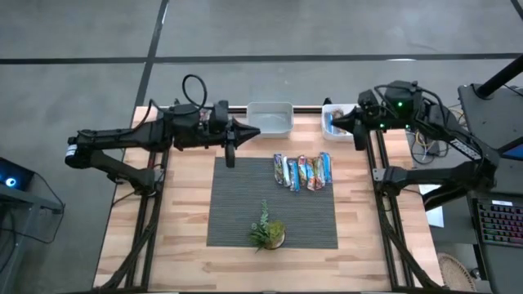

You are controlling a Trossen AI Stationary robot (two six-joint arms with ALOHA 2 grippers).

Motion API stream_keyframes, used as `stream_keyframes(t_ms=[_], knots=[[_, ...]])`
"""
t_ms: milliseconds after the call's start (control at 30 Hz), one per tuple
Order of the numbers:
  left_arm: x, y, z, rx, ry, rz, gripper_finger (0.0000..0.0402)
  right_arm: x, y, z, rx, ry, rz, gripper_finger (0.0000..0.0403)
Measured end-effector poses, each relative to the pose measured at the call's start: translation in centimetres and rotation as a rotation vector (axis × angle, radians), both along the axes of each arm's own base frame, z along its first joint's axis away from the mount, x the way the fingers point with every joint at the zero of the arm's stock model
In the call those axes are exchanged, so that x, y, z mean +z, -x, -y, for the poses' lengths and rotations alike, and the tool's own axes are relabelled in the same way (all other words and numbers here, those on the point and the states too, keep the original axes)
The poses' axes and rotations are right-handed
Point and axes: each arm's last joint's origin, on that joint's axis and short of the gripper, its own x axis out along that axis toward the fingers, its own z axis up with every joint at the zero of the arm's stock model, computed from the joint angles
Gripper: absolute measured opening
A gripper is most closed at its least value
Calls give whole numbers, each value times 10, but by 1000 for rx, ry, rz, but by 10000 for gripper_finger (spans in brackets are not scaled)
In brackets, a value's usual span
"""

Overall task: Pick and place Granola Bars by type
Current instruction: Put the blue granola bar into the gray bin

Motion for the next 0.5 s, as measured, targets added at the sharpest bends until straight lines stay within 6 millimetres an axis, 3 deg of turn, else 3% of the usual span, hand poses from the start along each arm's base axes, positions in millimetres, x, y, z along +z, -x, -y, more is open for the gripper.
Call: stream_keyframes(t_ms=[500], knots=[[3,11,18,-72,-17,-22,0,-4,-19,-14,44,-25,-22,8]])
